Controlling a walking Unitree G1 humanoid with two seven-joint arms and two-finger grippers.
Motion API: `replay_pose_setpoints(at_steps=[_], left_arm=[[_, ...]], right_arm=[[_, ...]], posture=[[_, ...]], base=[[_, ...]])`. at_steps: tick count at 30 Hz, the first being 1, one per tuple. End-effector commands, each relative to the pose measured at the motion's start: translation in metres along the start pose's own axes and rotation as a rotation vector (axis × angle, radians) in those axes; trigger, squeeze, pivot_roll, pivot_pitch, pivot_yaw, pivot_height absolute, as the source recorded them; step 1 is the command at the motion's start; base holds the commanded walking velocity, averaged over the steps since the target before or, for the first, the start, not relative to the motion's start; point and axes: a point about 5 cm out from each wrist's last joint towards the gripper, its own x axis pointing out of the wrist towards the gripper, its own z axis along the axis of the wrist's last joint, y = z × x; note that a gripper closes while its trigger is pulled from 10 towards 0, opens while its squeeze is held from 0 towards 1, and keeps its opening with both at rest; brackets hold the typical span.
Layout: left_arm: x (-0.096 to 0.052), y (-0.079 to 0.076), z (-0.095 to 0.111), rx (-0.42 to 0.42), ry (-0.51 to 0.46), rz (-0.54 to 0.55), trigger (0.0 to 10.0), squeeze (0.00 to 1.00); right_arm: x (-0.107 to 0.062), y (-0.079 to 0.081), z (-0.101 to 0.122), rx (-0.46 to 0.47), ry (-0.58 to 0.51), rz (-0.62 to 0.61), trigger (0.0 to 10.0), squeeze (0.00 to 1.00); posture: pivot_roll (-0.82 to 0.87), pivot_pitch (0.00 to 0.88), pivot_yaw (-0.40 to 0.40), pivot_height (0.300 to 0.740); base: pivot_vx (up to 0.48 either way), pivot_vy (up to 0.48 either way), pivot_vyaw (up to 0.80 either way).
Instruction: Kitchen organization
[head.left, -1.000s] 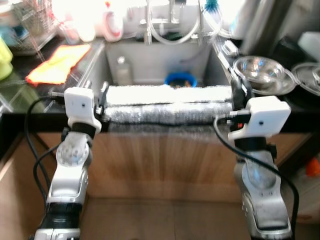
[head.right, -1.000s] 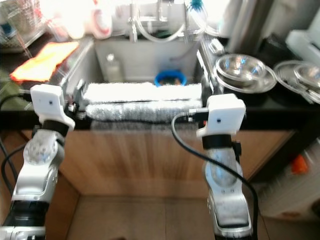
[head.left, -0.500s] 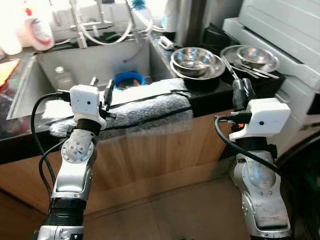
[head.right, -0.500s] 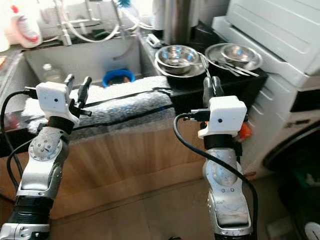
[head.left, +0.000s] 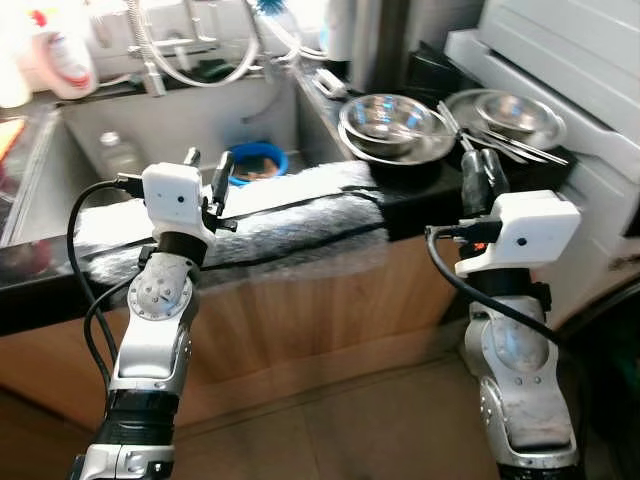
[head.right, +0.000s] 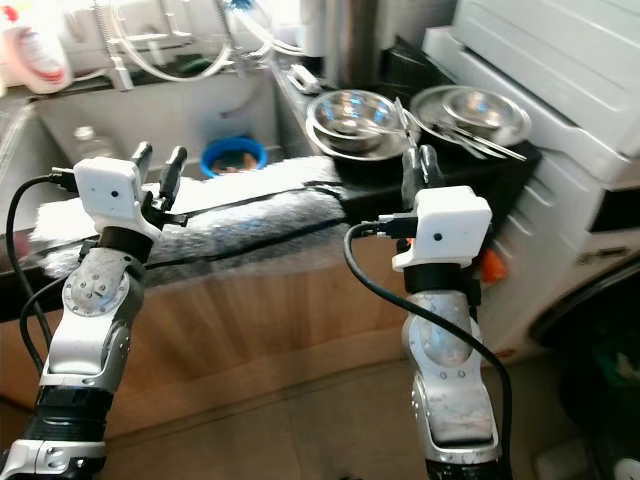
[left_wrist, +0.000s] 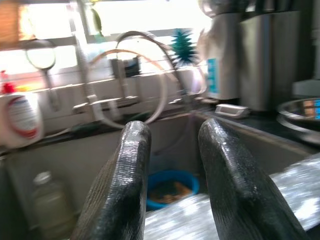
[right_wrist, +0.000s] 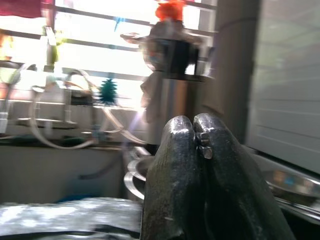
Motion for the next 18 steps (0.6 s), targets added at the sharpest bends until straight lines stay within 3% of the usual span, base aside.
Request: replay_pose_setpoints(at_steps=[1, 4, 8, 18], left_arm=[[-0.0003, 0.0036, -0.0004, -0.001, 0.009, 0.009, 10.0, 0.00], [-0.0004, 0.0038, -0.0003, -0.001, 0.009, 0.010, 10.0, 0.00], [0.0001, 0.0048, 0.0010, 0.000, 0.004, 0.012, 10.0, 0.00], [0.0022, -0.0002, 0.0070, -0.010, -0.027, -0.008, 10.0, 0.00]], right_arm=[[0.0005, 0.0045, 0.0020, 0.023, -0.011, 0.012, 10.0, 0.00], [0.0007, 0.0052, 0.0017, 0.025, -0.010, 0.014, 10.0, 0.00], [0.0011, 0.0067, 0.0011, 0.026, -0.008, 0.015, 10.0, 0.00], [0.0013, 0.0075, 0.0020, 0.029, -0.022, 0.011, 10.0, 0.00]], posture=[[-0.01, 0.085, 0.035, 0.740], [-0.01, 0.087, 0.035, 0.740], [-0.01, 0.089, 0.038, 0.740], [-0.01, 0.089, 0.041, 0.740]], base=[[0.000, 0.480, 0.00], [0.000, 0.480, 0.00], [0.000, 0.437, -0.72], [0.000, 0.000, 0.00]])
